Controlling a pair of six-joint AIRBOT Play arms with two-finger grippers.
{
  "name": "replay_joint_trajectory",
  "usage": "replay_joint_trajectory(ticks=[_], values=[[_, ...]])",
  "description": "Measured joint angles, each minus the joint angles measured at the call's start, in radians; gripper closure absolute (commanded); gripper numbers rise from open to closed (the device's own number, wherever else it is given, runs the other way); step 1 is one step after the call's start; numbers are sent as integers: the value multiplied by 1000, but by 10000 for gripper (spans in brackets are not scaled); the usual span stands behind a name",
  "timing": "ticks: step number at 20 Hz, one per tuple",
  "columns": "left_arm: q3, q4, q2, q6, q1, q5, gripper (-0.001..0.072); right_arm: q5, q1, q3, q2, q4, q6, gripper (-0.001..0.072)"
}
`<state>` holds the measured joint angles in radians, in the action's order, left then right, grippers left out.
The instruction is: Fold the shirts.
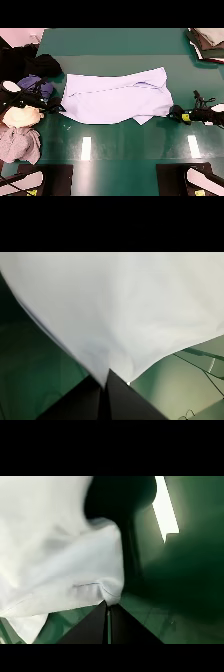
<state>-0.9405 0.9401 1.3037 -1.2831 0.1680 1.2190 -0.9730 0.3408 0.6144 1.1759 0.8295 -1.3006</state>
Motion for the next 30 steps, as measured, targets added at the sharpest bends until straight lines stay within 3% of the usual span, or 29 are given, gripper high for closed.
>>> replay_joint_trajectory(ticks=[6,13,20,25,30], values=[[-138,1,-77,-2,0,-20,685,-64,0,183,-68,-11,8,699],[-646,-3,-270,-25,0,-26,685,-84,0,654,-290,2,10,699],[-1116,-58,-400,-85,0,-21,685,-127,0,1133,-426,195,-48,699],[-1183,-164,-468,-104,0,-8,686,-313,0,1397,-376,355,-109,701],[-972,-130,-468,-137,0,43,685,-489,0,1504,-201,423,-137,701]])
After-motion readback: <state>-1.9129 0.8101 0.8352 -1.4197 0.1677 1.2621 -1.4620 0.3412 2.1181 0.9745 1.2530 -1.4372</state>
